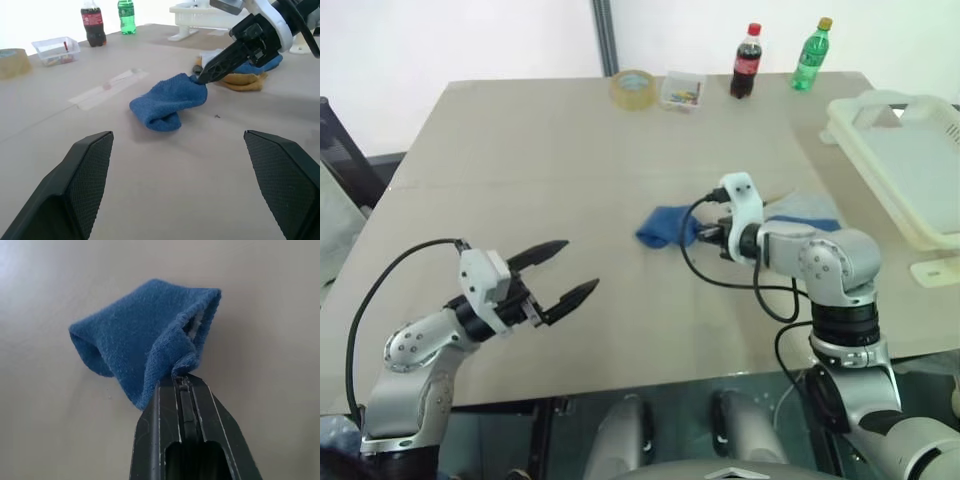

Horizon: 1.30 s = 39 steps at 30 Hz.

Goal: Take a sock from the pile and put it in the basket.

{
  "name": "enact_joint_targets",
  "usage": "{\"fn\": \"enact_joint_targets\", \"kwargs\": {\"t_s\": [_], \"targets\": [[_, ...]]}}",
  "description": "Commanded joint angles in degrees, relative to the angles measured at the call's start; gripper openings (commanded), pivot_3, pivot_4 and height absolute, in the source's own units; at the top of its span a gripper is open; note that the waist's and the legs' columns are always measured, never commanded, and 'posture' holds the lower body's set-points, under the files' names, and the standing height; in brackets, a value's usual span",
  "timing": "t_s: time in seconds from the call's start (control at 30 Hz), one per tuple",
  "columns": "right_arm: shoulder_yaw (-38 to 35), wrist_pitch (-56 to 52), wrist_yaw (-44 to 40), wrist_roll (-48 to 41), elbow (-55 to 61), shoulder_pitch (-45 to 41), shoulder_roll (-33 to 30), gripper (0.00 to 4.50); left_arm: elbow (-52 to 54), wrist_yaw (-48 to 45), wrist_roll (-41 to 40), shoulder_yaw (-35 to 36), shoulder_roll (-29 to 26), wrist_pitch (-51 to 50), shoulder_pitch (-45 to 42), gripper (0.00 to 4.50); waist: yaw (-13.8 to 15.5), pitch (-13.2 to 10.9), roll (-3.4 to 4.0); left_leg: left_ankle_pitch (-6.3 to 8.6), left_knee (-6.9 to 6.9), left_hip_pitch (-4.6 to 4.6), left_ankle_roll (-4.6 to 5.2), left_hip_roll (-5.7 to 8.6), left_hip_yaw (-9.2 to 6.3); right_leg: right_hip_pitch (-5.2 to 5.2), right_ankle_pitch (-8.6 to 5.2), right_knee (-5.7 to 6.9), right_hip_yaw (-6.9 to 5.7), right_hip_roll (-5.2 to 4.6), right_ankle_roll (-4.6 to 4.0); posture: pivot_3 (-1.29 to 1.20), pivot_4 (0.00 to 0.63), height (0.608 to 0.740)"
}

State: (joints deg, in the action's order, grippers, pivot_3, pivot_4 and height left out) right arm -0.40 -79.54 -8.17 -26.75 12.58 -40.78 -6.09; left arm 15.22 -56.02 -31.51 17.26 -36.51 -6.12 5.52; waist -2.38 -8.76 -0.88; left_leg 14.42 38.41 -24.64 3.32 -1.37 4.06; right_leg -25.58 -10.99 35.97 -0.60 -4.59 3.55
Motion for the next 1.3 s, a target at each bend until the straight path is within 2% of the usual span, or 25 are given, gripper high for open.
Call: {"fn": "enact_joint_targets", "kwargs": {"t_s": [0.03, 0.17, 0.33, 0.47, 0.5, 0.57, 0.67, 0.83, 1.07, 1.3], "targets": [[2.08, 0.73, -0.19, 0.84, 2.56, -0.33, -0.69, 0.02, 0.6, -0.17, -0.02, -0.4, -0.72, -0.28, -0.96, 4.5, 0.04, 0.0, -0.01, 0.0, 0.0, 0.0, 0.0, 0.0, 0.0, 0.0, 0.0, 0.0, 0.0, 0.0, 0.0, 0.0, 0.15, 0.74], [8.96, 3.65, -2.4, 3.89, 3.64, 3.12, -7.69, 0.02, 0.34, -0.46, -0.02, -0.08, -1.0, -0.41, -1.32, 4.5, 0.32, 0.01, -0.02, 0.0, 0.01, -0.03, 0.0, 0.03, 0.01, 0.05, 0.0, -0.04, -0.01, -0.04, 0.0, 0.0, 0.15, 0.74], [13.29, 8.49, -4.22, 8.21, 4.15, 7.0, -16.06, 2.19, 0.1, -0.75, -0.01, 0.21, -1.24, -0.28, -1.18, 4.5, 0.28, 0.01, -0.02, 0.0, 0.02, -0.02, 0.0, 0.07, 0.01, 0.05, 0.0, -0.06, 0.01, -0.06, 0.01, 0.0, 0.15, 0.74], [17.53, 14.2, -5.35, 13.49, 5.32, 8.55, -23.05, 4.21, -0.11, -0.97, -0.03, 0.02, -1.32, -0.42, -1.52, 4.5, 0.29, 0.02, -0.03, 0.0, 0.02, 0.04, 0.01, 0.05, 0.01, 0.08, -0.01, -0.04, 0.01, -0.02, 0.01, 0.0, 0.15, 0.74], [17.56, 17.47, -6.18, 14.08, 5.71, 8.16, -23.34, 4.46, -0.33, -1.13, 0.02, -0.14, -1.36, -0.42, -1.74, 4.5, 0.29, 0.02, -0.03, 0.0, 0.02, 0.05, 0.01, 0.05, 0.0, 0.09, -0.01, -0.04, 0.02, -0.03, 0.01, 0.0, 0.15, 0.74], [18.28, 23.71, -8.92, 14.59, 6.95, 6.76, -23.27, 4.46, -0.79, -1.45, 0.07, -0.46, -1.41, -0.39, -2.16, 4.5, 0.24, 0.01, -0.04, 0.01, 0.05, 0.04, 0.02, 0.05, 0.01, 0.09, -0.01, -0.04, 0.02, -0.02, 0.02, 0.0, 0.15, 0.74], [23.06, 32.47, -14.48, 17.44, 8.53, 3.99, -23.72, 4.46, -1.53, -2.16, 0.06, -0.9, -1.57, -0.43, -2.91, 4.5, 0.06, 0.01, -0.03, 0.01, 0.06, 0.05, 0.02, 0.03, 0.01, 0.07, -0.01, -0.04, 0.05, 0.01, 0.02, 0.0, 0.15, 0.74], [30.4, 41.97, -18.63, 24.51, 4.93, 0.16, -22.19, 4.46, -2.37, -2.72, 0.09, -1.41, -1.74, -0.38, -3.72, 4.5, 0.17, 0.01, -0.04, 0.01, 0.07, 0.03, 0.02, 0.01, 0.0, 0.08, -0.01, -0.05, 0.04, 0.02, 0.02, 0.0, 0.15, 0.74], [34.87, 48.11, -22.2, 31.35, -0.38, -0.63, -18.86, 4.46, -1.95, -2.86, 0.08, -0.78, -1.6, 0.15, -2.6, 4.5, 0.45, 0.02, -0.05, -0.05, 0.12, 0.01, -0.09, 0.02, 0.0, 0.09, -0.01, -0.05, 0.03, 0.0, 0.01, 0.0, 0.15, 0.74], [37.39, 49.84, -21.64, 40.75, -8.08, -0.97, -17.47, 4.46, -1.55, -2.14, 0.13, 0.0, -1.11, 1.04, -1.0, 4.5, 0.41, 0.02, -0.05, -0.13, 0.12, 0.03, -0.22, 0.02, 0.01, 0.09, 0.0, -0.02, 0.03, 0.01, 0.01, 0.0, 0.15, 0.74]]}}
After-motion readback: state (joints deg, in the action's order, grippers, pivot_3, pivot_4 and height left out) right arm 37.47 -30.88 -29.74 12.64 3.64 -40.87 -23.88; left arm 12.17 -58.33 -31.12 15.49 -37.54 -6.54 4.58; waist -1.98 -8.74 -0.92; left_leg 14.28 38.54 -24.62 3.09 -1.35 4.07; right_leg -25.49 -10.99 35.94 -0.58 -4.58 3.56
